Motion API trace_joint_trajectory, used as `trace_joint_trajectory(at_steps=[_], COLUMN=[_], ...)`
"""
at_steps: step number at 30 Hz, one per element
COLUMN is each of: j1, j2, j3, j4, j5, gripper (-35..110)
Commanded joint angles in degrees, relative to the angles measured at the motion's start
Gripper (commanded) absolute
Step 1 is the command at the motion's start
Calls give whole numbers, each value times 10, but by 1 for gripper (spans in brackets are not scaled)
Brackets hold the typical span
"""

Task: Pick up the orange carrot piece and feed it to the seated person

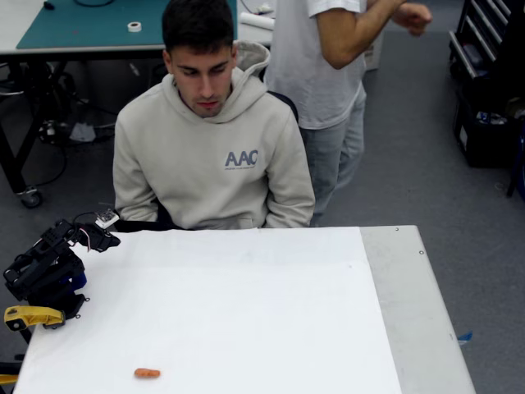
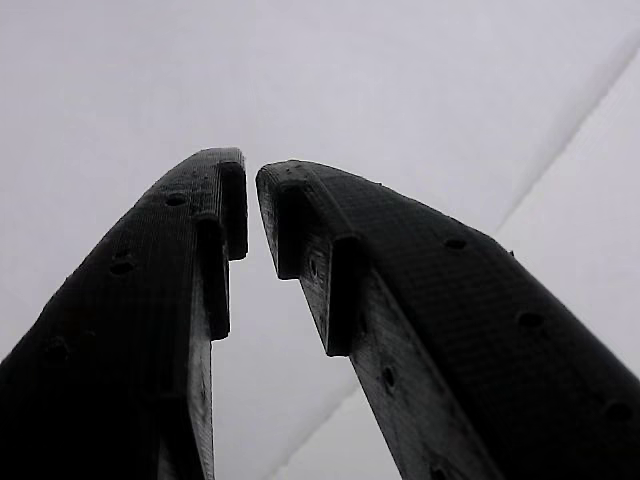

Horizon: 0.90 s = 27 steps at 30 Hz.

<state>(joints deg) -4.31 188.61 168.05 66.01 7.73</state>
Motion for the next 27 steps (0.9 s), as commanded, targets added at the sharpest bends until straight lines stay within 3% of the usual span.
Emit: trace_joint_trajectory(at_steps=[1,27], j1=[-12,-12], j2=[5,5], j3=[-4,-4], j4=[-9,-9], j5=[12,11], gripper=[-2,-2])
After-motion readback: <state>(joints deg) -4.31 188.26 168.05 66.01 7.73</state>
